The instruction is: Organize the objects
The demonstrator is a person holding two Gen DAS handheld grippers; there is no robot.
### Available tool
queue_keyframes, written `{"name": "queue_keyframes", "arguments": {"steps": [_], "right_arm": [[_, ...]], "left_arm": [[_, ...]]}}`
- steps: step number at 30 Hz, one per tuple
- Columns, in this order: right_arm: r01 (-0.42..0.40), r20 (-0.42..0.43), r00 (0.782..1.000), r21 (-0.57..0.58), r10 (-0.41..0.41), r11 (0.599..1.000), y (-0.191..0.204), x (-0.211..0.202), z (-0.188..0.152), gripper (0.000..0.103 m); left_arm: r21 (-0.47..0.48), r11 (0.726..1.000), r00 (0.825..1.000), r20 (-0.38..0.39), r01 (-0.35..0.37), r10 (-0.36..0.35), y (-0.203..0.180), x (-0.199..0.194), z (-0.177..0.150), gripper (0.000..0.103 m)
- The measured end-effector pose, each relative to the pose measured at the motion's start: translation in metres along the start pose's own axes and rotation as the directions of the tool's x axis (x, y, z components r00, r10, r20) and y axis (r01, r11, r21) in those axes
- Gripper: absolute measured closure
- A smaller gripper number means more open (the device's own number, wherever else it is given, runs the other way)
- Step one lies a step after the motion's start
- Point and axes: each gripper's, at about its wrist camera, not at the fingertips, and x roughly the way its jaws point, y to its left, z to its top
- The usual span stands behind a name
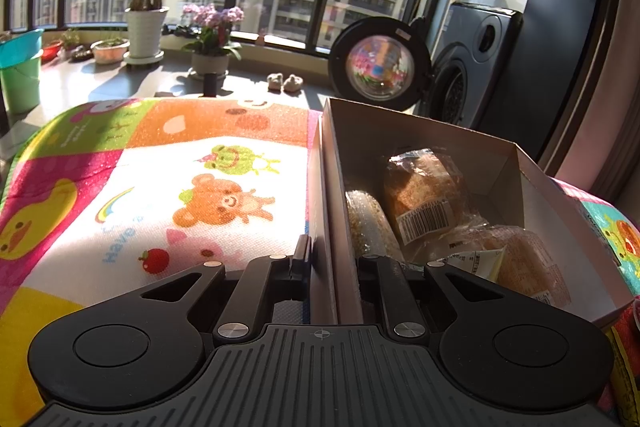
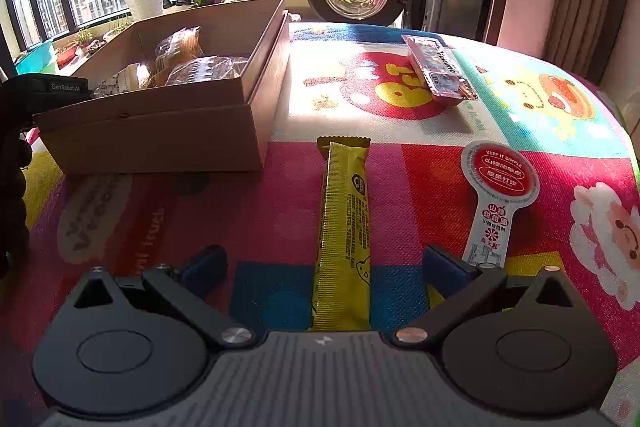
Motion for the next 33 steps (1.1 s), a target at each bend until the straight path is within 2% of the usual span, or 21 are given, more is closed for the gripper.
{"name": "queue_keyframes", "arguments": {"steps": [4,9,11,12,13,15,21,26,33], "right_arm": [[-0.014,-0.008,1.000,-0.012,0.014,1.000,-0.003,0.001,0.003,0.000],[-0.036,0.060,0.997,-0.047,0.039,0.998,-0.010,0.006,0.003,0.002],[-0.028,0.076,0.997,-0.038,0.030,0.999,-0.011,0.004,0.005,0.020],[-0.037,0.076,0.996,-0.059,0.042,0.998,-0.010,0.002,0.008,0.036],[-0.049,0.067,0.996,-0.066,0.054,0.997,-0.009,0.000,0.010,0.059],[-0.038,0.040,0.998,-0.092,0.042,0.995,-0.004,-0.006,0.012,0.080],[-0.080,-0.024,0.997,-0.141,0.077,0.987,0.007,-0.032,0.001,0.081],[-0.160,-0.078,0.985,-0.113,0.152,0.981,0.010,-0.068,0.002,0.081],[-0.198,-0.004,0.980,-0.147,0.200,0.969,0.031,-0.115,0.039,0.081]], "left_arm": [[-0.001,1.000,1.000,-0.001,0.001,-0.001,0.000,0.000,0.000,0.088],[-0.001,1.000,1.000,-0.002,0.001,-0.001,0.000,0.000,0.000,0.088],[-0.001,1.000,1.000,-0.002,0.001,-0.001,0.001,0.000,0.000,0.088],[-0.002,1.000,1.000,-0.002,0.001,-0.001,0.001,0.000,0.000,0.088],[-0.003,1.000,1.000,-0.003,0.001,-0.001,0.001,0.000,-0.001,0.088],[-0.003,1.000,1.000,-0.004,0.001,-0.001,0.001,0.000,-0.001,0.088],[0.001,1.000,1.000,-0.004,-0.004,0.004,0.001,0.000,-0.002,0.088],[0.002,1.000,1.000,-0.003,-0.007,0.007,0.000,-0.003,-0.002,0.088],[-0.007,1.000,1.000,0.001,-0.003,0.003,0.001,-0.005,-0.001,0.088]]}}
